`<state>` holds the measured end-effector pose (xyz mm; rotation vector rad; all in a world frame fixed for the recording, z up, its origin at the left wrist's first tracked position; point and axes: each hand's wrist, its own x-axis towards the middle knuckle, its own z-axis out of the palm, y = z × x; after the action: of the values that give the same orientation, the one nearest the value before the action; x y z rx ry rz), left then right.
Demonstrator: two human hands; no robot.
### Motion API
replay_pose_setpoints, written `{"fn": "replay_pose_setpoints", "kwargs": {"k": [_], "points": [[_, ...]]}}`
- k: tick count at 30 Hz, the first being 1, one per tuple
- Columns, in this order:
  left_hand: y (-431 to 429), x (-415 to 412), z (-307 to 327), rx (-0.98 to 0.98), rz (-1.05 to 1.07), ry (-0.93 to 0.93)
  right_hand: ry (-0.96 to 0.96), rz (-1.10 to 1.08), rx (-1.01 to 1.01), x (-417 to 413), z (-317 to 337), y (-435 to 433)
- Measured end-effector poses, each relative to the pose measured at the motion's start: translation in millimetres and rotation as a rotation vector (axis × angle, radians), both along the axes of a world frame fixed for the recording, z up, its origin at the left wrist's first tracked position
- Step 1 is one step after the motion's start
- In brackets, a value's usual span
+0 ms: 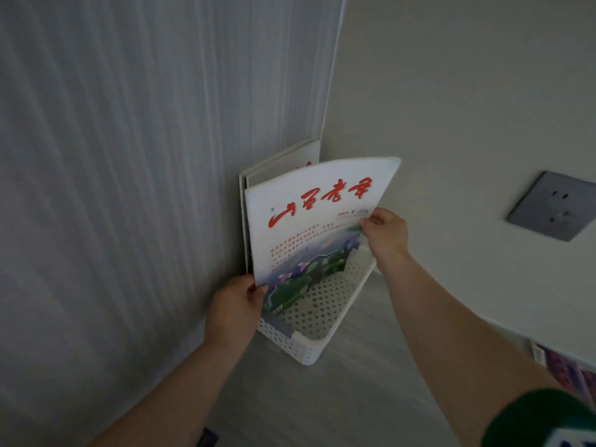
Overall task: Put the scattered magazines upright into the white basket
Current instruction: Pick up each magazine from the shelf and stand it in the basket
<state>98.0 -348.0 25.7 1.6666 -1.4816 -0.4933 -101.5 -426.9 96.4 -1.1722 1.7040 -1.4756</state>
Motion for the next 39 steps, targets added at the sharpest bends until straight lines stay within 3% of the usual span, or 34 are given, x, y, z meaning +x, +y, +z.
{"fn": "replay_pose_setpoints", "kwargs": {"k": [3,7,12,14,19,32,39], "points": [[-1.3,0.5,-4.1,-0.009,0.033,-0.036,-0.026,0.035,0.046,6.3,-7.6,-2.7],[-5.1,-0.5,-5.4,-0.012,0.09,-0.063,-0.209,0.164,0.035,23.8,-14.1,-1.7],[-3.7,-5.2,-5.3,-0.04,0.137,0.061,0.001,0.332,0.107,48.0,-34.1,10.2],[-5.3,-5.9,-4.9,-0.057,0.15,0.095,-0.018,0.492,0.167,58.4,-40.1,12.8],[-8.9,-6.5,-3.8,-0.017,0.141,0.026,-0.016,0.635,0.211,81.3,-42.2,10.8],[3.8,-5.7,-2.8,-0.026,0.072,0.039,0.168,0.529,0.194,73.4,-31.8,26.4],[50.5,-46.1,12.8,-0.015,-0.28,0.076,0.187,0.263,0.103,18.1,-29.3,95.9]]}}
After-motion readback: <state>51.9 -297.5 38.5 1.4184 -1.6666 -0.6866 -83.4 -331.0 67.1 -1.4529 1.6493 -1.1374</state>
